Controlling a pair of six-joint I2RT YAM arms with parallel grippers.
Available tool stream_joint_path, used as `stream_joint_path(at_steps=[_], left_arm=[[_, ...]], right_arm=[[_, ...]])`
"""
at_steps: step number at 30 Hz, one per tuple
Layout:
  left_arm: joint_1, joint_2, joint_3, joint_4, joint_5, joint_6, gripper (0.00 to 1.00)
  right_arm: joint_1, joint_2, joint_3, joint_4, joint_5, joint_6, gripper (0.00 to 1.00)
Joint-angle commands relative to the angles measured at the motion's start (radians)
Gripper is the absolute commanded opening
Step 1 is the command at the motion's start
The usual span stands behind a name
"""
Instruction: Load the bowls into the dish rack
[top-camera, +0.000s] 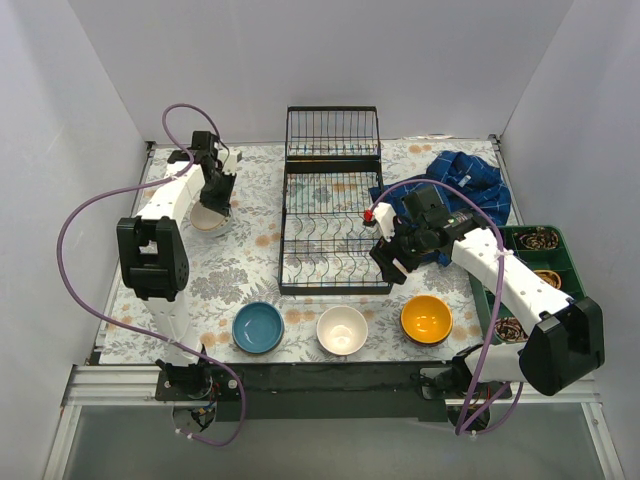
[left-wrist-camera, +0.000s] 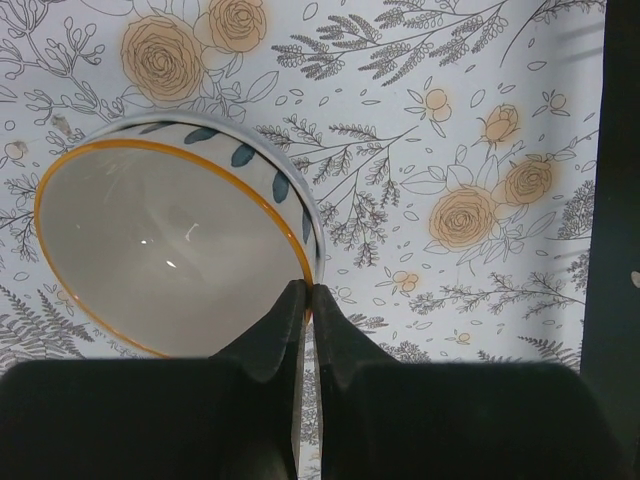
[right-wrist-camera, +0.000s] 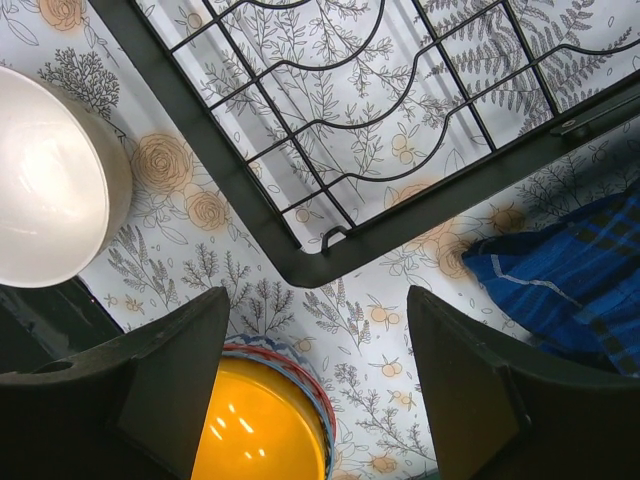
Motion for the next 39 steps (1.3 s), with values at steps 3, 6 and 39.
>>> stream_joint_path(at_steps=[3, 6, 39], left_arm=[[0.006, -0.114, 0.016, -0.020, 0.024, 0.008, 0.00], [0.006, -0.111, -0.011, -0.017, 0.023, 0.010, 0.01], [0.005, -0.303, 0.082, -0.071, 0.060, 0.045, 0.00]], right_arm=[[-0.006, -0.005, 0.004, 0.028, -0.012, 0.002, 0.80], [-0.006, 0.000, 0.014, 0.029, -0.010, 0.000, 0.80], [-0.009, -0.002, -0.020, 0.045, -0.010, -0.001, 0.80]])
